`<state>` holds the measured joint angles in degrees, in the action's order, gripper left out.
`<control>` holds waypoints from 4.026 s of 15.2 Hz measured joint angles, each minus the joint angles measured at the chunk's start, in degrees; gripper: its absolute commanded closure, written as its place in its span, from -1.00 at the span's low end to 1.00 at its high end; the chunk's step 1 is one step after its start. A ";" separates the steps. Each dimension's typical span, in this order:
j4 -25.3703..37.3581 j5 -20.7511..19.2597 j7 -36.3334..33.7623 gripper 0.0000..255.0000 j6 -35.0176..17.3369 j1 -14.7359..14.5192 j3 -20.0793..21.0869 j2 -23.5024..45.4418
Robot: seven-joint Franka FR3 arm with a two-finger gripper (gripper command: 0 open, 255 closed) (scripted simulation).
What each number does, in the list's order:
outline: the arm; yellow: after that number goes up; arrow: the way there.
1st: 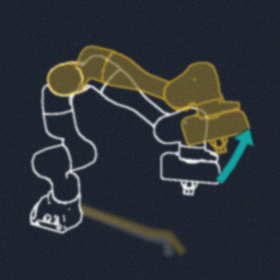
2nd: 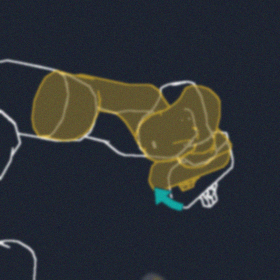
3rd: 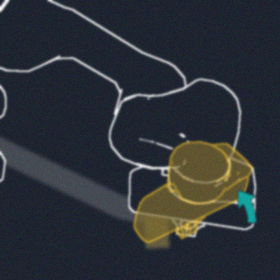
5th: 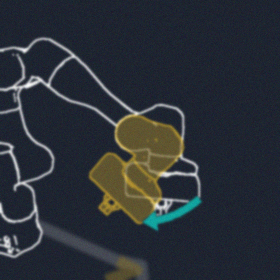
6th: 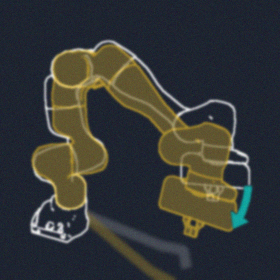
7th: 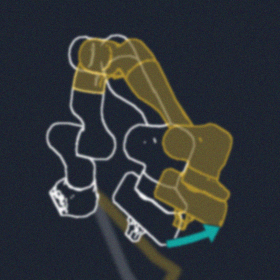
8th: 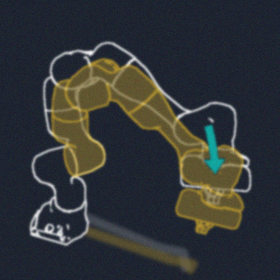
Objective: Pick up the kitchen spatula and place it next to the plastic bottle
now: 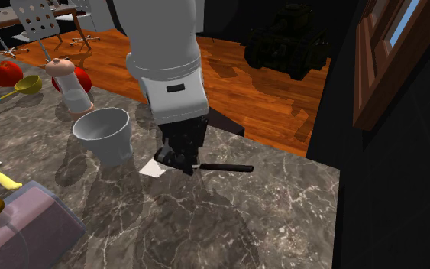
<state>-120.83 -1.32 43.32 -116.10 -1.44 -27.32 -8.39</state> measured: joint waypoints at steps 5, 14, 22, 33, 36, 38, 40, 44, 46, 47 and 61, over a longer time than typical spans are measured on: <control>3.28 -0.28 -0.19 1.00 3.88 0.02 0.14 -0.67; 9.59 -0.53 -0.69 1.00 10.87 -0.15 0.56 -1.43; 15.79 -0.41 -0.91 1.00 16.94 -0.34 0.81 -1.29; 26.75 0.59 -0.44 1.00 25.87 -0.47 0.57 0.96; 30.04 1.00 -0.13 1.00 28.33 -0.41 0.35 1.90; 32.30 1.33 0.04 1.00 29.94 -0.38 0.21 2.63; 35.12 1.80 0.36 1.00 31.83 -0.28 -0.04 3.68; 40.11 2.59 0.90 1.00 35.38 -0.02 -0.48 5.30; 42.55 3.05 1.19 1.00 37.01 0.15 -0.73 6.26; 42.60 2.84 1.57 1.00 37.50 0.30 -0.88 5.81; 29.84 -5.84 12.62 1.00 38.54 5.64 -5.88 -10.27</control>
<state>-90.99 -7.16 55.94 -77.56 4.19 -33.20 -18.66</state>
